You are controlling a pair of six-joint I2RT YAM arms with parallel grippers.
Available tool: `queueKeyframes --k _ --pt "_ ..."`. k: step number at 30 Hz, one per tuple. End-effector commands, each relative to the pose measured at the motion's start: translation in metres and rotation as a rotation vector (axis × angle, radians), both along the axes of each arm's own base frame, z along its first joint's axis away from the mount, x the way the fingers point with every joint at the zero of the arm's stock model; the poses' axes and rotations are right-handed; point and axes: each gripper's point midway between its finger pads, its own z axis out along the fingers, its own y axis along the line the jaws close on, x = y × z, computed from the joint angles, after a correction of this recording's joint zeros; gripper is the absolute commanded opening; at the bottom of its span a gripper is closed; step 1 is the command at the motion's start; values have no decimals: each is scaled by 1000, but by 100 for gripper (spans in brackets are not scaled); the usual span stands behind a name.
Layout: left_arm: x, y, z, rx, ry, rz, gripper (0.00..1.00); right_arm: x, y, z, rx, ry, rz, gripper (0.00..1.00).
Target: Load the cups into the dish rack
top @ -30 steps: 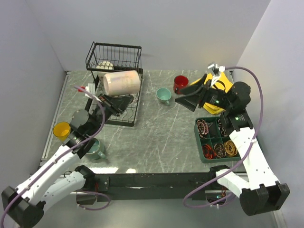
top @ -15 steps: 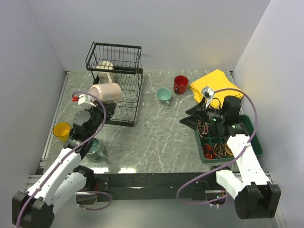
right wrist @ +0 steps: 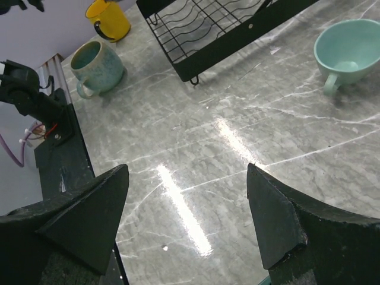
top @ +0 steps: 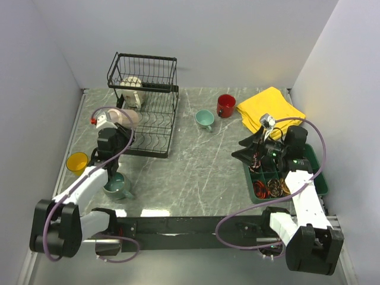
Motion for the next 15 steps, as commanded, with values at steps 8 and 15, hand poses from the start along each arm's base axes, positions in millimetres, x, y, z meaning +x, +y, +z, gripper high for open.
queueKeyframes --k 8,15 --pt "79 27 41 76 -126 153 1 -3 -9 16 13 -85 -8 86" --pt "111 39 13 151 -13 220 1 -3 -16 21 24 -95 -29 86"
